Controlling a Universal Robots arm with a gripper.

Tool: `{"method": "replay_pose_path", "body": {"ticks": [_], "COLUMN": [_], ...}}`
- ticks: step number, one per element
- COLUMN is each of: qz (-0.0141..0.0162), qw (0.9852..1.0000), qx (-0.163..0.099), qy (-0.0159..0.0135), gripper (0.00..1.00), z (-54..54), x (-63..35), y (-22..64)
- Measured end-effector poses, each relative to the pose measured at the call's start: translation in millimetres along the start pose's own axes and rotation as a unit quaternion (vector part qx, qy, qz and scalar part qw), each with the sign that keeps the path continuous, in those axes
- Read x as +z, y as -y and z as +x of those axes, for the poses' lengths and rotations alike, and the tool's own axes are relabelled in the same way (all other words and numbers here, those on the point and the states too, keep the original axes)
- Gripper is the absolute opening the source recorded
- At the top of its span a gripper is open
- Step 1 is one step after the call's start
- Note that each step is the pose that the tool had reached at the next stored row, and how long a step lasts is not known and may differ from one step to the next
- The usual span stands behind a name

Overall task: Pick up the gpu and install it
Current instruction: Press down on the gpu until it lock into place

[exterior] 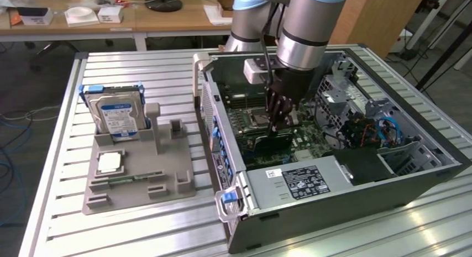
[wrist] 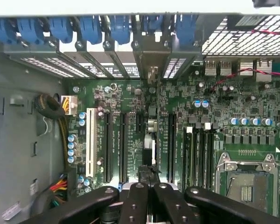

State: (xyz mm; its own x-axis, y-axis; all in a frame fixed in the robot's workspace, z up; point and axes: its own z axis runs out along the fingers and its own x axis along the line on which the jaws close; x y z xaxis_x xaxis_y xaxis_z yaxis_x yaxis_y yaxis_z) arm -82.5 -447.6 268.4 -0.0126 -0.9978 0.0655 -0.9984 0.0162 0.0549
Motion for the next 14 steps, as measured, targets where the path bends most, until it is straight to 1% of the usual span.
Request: {"method": "replay_pose_path", "body": {"ticks": [14], "qz": [0.0000], "qw": [1.0000], "qx": [0.000], "qy": [0.0000], "gripper": [0.11], "z": [0.0], "x": [0.0], "y": [0.0]}}
